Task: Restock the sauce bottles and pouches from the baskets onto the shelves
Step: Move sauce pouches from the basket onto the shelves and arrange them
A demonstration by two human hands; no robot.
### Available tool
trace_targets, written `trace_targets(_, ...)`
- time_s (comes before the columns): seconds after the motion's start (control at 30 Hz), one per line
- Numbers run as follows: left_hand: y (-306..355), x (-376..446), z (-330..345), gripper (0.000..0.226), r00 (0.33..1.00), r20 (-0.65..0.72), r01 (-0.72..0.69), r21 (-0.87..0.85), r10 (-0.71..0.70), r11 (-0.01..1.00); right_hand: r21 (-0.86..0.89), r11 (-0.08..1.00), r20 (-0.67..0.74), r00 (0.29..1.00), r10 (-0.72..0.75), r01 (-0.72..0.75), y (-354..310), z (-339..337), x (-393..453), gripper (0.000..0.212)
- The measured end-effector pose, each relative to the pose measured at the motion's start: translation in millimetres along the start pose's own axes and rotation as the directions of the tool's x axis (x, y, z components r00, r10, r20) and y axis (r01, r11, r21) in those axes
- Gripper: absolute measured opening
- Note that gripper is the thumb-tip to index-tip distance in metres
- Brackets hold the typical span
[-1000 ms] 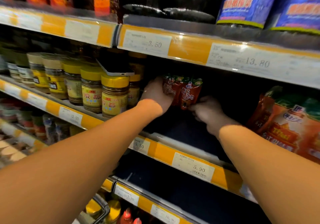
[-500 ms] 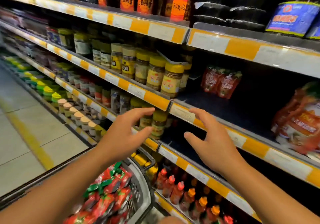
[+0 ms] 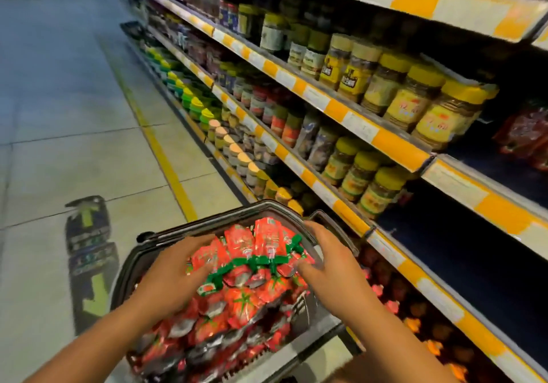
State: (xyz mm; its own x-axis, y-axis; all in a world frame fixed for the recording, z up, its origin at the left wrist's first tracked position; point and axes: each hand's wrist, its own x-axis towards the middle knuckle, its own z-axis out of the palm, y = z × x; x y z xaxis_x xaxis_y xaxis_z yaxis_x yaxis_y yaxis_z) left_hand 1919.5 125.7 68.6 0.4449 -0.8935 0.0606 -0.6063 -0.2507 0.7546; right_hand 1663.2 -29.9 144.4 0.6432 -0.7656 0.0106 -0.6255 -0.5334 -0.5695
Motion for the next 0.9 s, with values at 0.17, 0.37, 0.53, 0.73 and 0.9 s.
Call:
trace_targets(0.17,-49,-14,5,0.052,0.985,0.030,0.168,0.070,-0.170,0.983,-0.036,0.999,0.091,0.996,0.019,-0.016,1,59,27,0.074)
trace_targets(0.37,-71,-24,18,0.054,0.981,0.103,0.146,0.192,-0.167,0.970,-0.223,0.974,0.170,0.985,-0.010,0.048,6,111,50,0.072)
trace_targets(0.53,-67,-11,36,0.059,0.986,0.108,0.097,0.262,-0.129,0.960,-0.360,0.933,0.133,0.989,0.068,-0.016,25,123,66,0.085)
trace_targets(0.73,-59,20,58,0.079,0.966,0.209,0.109,0.211,-0.153,0.971,-0.409,0.910,0.193,0.969,0.152,-0.061,43,137,71,0.094)
trace_targets(0.9,-58,23,76,0.088,0.969,0.165,0.138,0.256,-0.184,0.957,-0.489,0.872,0.128,0.986,0.107,-0.032,44,143,72,0.083)
